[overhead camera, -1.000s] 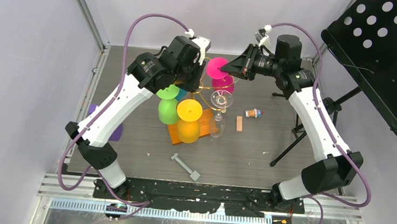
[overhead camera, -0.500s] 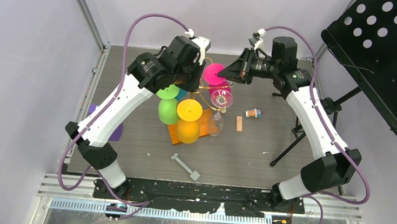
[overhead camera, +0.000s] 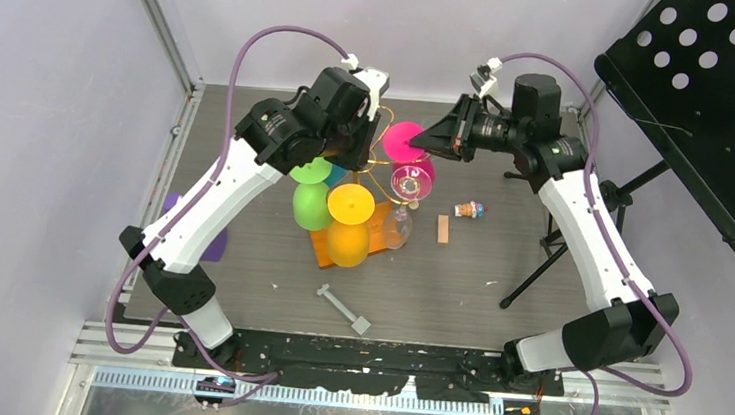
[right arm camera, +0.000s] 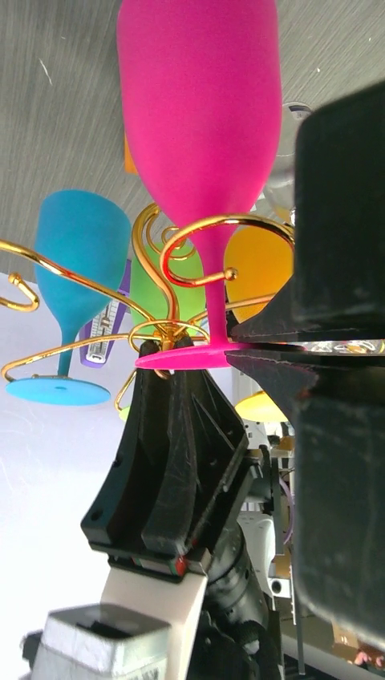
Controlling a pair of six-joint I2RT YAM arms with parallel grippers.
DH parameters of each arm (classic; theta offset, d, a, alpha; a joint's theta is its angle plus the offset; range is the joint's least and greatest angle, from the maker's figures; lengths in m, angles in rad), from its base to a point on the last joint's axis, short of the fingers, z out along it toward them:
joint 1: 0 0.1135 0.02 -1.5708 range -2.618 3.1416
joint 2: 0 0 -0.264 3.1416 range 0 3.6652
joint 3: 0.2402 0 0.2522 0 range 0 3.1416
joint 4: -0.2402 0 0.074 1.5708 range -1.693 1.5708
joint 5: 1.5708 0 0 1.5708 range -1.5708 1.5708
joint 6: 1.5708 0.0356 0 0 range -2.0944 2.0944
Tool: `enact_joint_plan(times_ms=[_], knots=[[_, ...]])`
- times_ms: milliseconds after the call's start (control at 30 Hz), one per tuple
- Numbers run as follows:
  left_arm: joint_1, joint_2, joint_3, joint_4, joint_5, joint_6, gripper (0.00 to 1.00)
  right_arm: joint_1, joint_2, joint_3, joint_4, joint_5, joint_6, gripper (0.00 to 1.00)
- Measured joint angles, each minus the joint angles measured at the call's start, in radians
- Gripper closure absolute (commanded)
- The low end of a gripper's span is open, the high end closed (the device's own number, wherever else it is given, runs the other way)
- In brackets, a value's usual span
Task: Place the wine glass upside down on the wine glass rack
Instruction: Turn the wine glass upside down at the wine rack.
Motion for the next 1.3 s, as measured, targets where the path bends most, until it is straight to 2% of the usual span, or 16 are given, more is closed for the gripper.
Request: enact_joint_plan(times_ms=[300,733,1300], knots=[[0.0,-0.006,-0.01,0.011,0.0,-0.011,0.77,-0.031,-0.058,-0.021,-0.003,0.006,0.001,0.95],[-0.001,-0.009,-0.014,0.012,-0.003,-0.016,0.78,-0.079,-0.058,-0.029,0.0,0.06,0.027,0.95],[0.0,-0.009,-0.017,0.021,0.003,-0.016,0.79,-0.076,0.058,0.014,0.015,0.029,0.056,0.94]])
